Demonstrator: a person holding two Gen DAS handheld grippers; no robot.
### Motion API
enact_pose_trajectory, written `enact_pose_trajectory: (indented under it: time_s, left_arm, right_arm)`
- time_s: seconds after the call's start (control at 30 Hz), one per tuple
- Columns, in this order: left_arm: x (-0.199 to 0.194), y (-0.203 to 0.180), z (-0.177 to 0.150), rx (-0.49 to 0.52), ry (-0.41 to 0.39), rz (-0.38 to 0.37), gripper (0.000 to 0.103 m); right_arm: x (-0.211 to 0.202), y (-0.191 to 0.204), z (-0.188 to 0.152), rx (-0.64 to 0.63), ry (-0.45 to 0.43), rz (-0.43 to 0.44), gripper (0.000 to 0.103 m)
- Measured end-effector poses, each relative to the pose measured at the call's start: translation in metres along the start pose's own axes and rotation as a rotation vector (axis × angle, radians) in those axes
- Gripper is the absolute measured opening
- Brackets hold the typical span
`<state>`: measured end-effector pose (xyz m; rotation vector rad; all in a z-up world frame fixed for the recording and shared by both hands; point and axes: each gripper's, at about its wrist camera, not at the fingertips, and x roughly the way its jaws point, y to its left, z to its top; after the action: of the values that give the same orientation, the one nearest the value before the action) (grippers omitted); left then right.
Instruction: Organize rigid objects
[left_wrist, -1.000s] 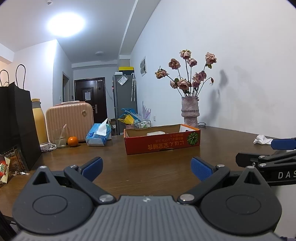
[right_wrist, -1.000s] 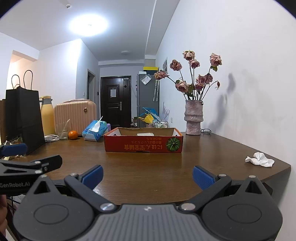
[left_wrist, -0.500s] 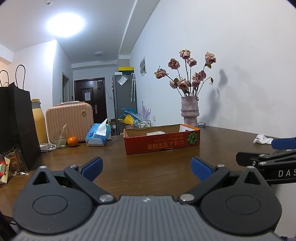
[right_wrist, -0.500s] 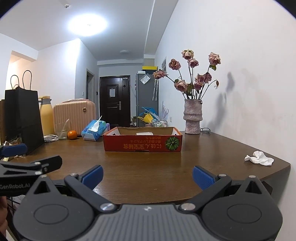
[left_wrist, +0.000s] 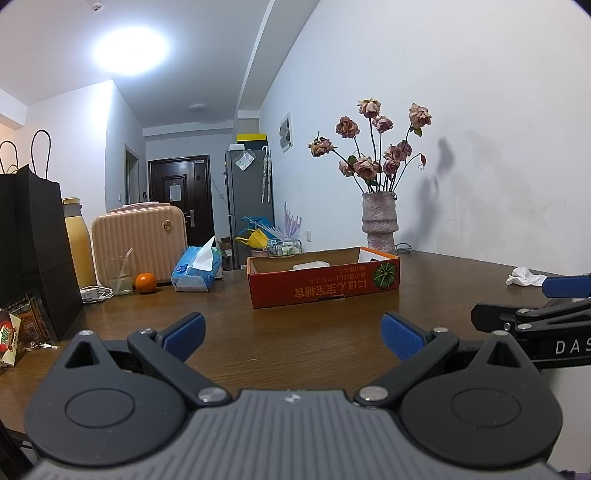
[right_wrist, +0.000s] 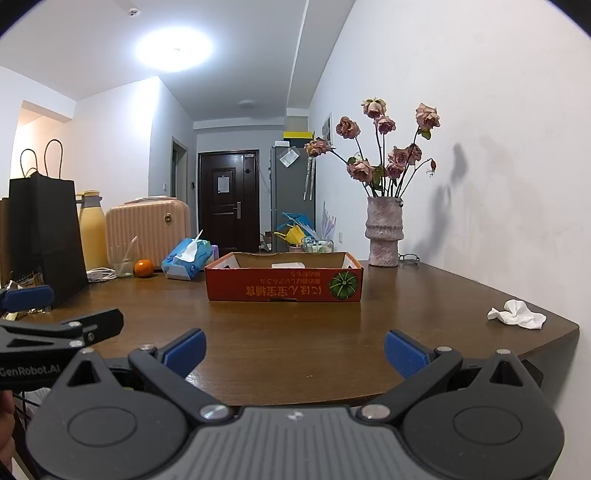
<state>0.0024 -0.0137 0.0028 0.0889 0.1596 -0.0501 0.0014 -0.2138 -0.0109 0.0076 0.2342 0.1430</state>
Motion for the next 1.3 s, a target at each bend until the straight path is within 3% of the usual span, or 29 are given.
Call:
enact_pose_trajectory:
  time_s: [1.3]
  left_arm:
    - [0.0005, -0.0003, -0.0002, 0.005, -0.007, 0.004, 0.103]
  right_arm:
    - [0.0008, -0.0027, -0.0004, 0.001, 0.001, 0.0, 0.103]
